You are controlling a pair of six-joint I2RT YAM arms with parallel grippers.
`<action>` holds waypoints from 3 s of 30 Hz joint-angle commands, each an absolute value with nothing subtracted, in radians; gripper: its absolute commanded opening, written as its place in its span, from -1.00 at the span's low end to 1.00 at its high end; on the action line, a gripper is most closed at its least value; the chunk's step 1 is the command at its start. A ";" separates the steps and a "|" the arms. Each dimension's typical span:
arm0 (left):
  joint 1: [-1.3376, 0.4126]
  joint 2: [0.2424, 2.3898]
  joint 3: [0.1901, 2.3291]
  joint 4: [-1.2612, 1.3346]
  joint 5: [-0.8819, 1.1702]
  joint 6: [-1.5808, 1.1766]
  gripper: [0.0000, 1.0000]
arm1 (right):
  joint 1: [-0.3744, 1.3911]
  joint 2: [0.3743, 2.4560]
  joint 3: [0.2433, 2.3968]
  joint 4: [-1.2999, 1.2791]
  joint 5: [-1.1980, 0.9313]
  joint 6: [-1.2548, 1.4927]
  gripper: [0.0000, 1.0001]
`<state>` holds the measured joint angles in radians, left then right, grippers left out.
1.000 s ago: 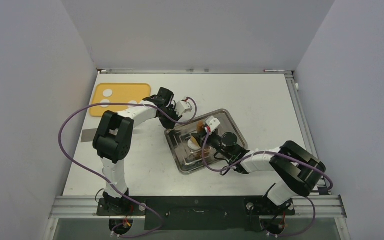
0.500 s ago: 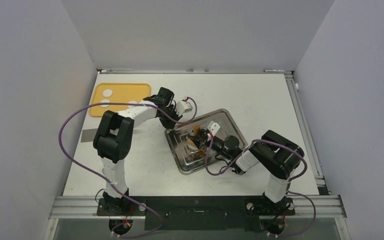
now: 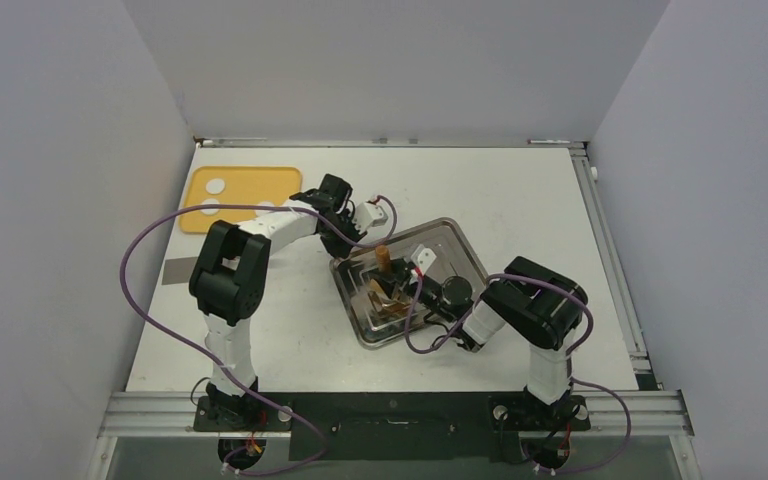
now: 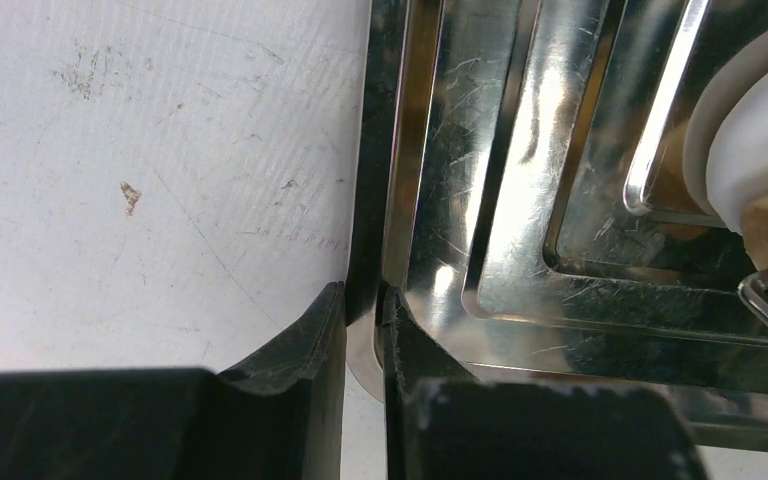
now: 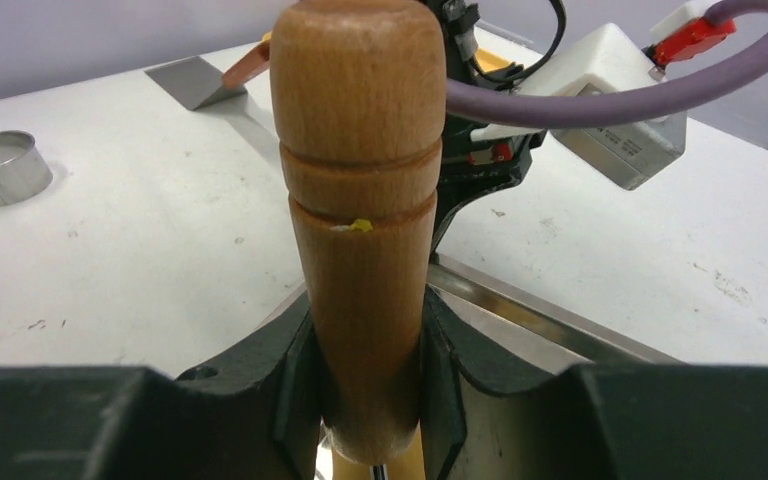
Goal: Roll out the dumpling wrappers from the dough
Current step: Flatten out the dough on the work surface.
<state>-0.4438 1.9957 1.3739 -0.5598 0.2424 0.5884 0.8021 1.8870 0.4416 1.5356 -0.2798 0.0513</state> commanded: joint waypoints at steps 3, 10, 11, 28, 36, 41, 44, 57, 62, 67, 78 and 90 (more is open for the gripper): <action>-0.480 2.107 1.315 -0.624 0.210 0.594 -1.00 | 0.739 1.954 0.449 1.512 -0.288 0.161 -0.83; -0.477 2.110 1.321 -0.630 0.216 0.594 -1.00 | 0.750 1.972 0.428 1.509 -0.248 0.146 -0.83; -0.475 2.111 1.321 -0.632 0.221 0.593 -1.00 | 0.762 1.985 0.406 1.530 -0.248 0.158 -0.83; -0.460 2.115 1.334 -0.645 0.245 0.590 -1.00 | 0.738 1.974 0.419 1.503 -0.248 0.140 -0.83; -0.460 2.117 1.335 -0.646 0.244 0.591 -1.00 | 0.789 2.052 0.370 1.696 -0.213 0.229 -0.83; -0.459 2.118 1.338 -0.650 0.248 0.591 -1.00 | 0.734 1.941 0.452 1.521 -0.214 0.134 -0.83; -0.459 2.123 1.342 -0.654 0.250 0.590 -1.00 | 0.717 1.933 0.478 1.445 -0.223 0.113 -0.83; -0.459 2.126 1.347 -0.659 0.250 0.592 -1.00 | 0.871 2.029 0.273 1.746 -0.164 0.255 -0.83; -0.459 2.126 1.348 -0.662 0.251 0.592 -1.00 | 0.853 1.771 0.370 1.460 -0.240 0.161 -0.83; -0.459 2.127 1.348 -0.662 0.250 0.592 -1.00 | 0.810 1.637 0.519 1.369 -0.364 0.133 -0.83; -0.459 2.129 1.352 -0.664 0.252 0.592 -1.00 | 0.746 1.756 0.625 1.313 -0.424 0.053 -0.83; -0.457 2.130 1.355 -0.669 0.255 0.592 -1.00 | 0.738 1.997 0.453 1.494 -0.327 0.057 -0.83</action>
<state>-0.4435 2.0186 1.4128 -0.6018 0.2474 0.5861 0.7441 1.9251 0.5423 1.4174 -0.3740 0.0048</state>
